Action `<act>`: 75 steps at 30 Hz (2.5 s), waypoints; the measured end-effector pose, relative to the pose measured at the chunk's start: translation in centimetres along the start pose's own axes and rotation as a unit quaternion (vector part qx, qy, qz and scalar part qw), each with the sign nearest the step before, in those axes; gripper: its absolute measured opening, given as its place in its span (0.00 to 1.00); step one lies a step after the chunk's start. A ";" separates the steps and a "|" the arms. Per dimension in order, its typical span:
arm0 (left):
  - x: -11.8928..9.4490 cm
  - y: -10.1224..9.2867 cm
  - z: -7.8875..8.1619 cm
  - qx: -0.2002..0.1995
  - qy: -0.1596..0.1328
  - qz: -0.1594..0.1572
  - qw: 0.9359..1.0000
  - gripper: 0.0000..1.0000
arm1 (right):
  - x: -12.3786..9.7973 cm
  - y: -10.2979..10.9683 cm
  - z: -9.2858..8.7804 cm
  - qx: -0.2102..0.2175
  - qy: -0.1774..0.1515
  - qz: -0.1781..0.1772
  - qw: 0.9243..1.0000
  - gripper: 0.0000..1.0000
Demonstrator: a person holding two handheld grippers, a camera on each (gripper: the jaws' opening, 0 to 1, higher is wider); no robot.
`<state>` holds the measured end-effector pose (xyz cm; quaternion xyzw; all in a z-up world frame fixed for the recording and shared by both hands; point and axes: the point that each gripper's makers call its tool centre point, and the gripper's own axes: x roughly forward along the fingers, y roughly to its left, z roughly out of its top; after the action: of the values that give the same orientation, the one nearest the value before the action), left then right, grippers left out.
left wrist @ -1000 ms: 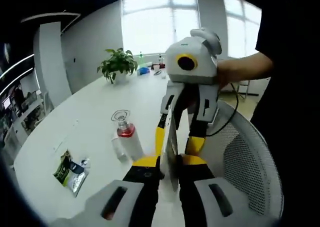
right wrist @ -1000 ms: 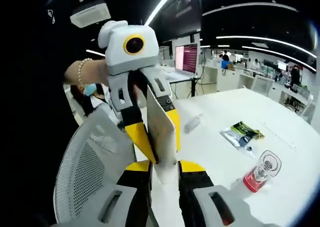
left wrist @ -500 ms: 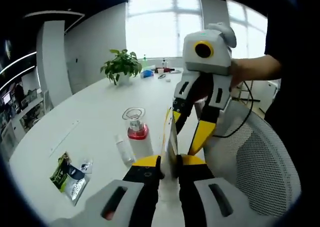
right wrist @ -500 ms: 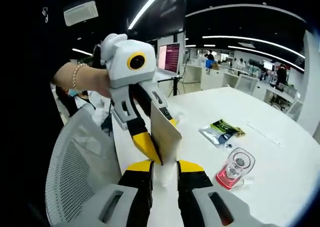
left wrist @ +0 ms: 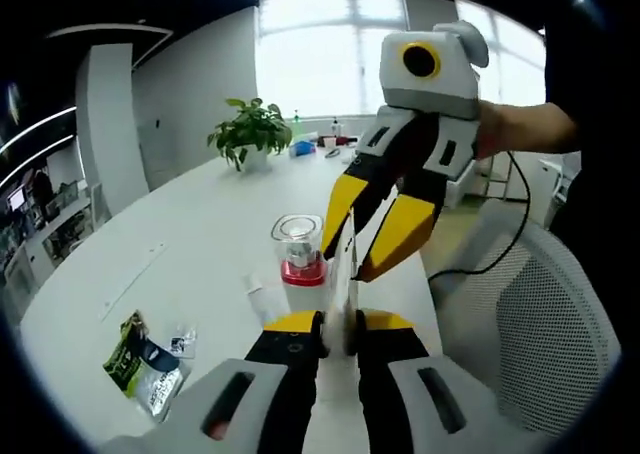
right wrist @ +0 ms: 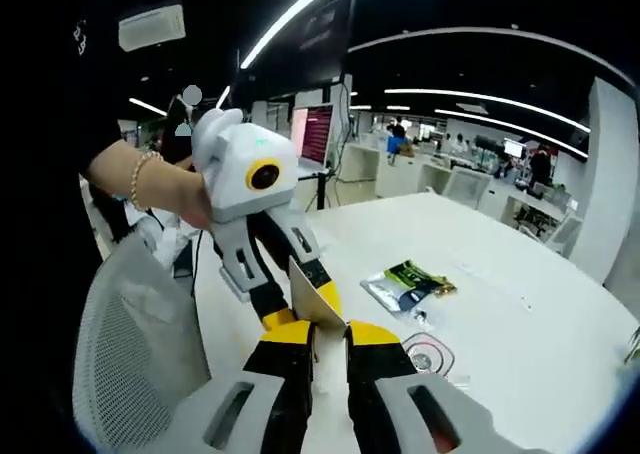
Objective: Arrange the skincare products in the storage area until every visible bottle or jar stands upright without overlapping.
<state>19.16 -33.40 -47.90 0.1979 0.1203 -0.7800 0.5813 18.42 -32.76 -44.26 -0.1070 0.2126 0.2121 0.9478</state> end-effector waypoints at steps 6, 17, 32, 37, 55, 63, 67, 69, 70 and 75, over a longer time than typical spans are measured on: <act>0.7 1.0 -0.5 -0.012 -0.001 0.009 1.000 0.18 | 0.8 -0.6 -0.4 -0.039 0.036 -0.002 0.999 0.03; 2.1 2.2 -0.6 -0.026 -0.008 0.007 1.000 0.19 | 1.0 -2.0 -0.9 -0.097 0.075 -0.027 0.992 0.04; 2.7 2.7 -0.4 -0.039 0.004 0.003 0.999 0.19 | 0.1 -3.3 0.0 -0.095 0.060 -0.053 0.992 0.15; 2.7 2.7 -0.4 -0.046 0.001 -0.003 0.999 0.19 | -0.6 -3.8 -0.4 -0.082 0.060 -0.063 0.993 0.14; 2.6 1.7 0.0 -0.074 0.010 -0.011 0.997 0.18 | -0.8 -4.0 -0.8 -0.069 0.063 -0.067 0.993 0.17; 2.2 2.5 0.3 -0.108 -0.016 0.018 0.994 0.22 | -1.5 -4.5 -0.2 -0.041 0.048 -0.087 0.994 0.27; 1.4 2.7 0.1 -0.121 -0.019 0.032 0.992 0.27 | -2.0 -4.4 -0.5 -0.028 0.047 -0.094 0.994 0.31; 0.9 2.8 -0.1 -0.129 -0.023 0.037 0.991 0.31 | -2.2 -4.4 -0.8 -0.020 0.046 -0.097 0.994 0.33; 0.6 2.8 -0.2 -0.135 -0.026 0.042 0.990 0.32 | -2.3 -4.3 -0.9 -0.011 0.044 -0.097 0.994 0.33; -1.3 2.9 -1.2 -0.162 -0.034 0.062 0.984 0.36 | -2.6 -3.9 -2.0 0.024 0.039 -0.105 0.993 0.37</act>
<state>22.49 -32.65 -48.27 0.0815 0.2124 -0.7189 0.6569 17.28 -37.71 -44.37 -0.1142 0.2421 0.1015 0.9582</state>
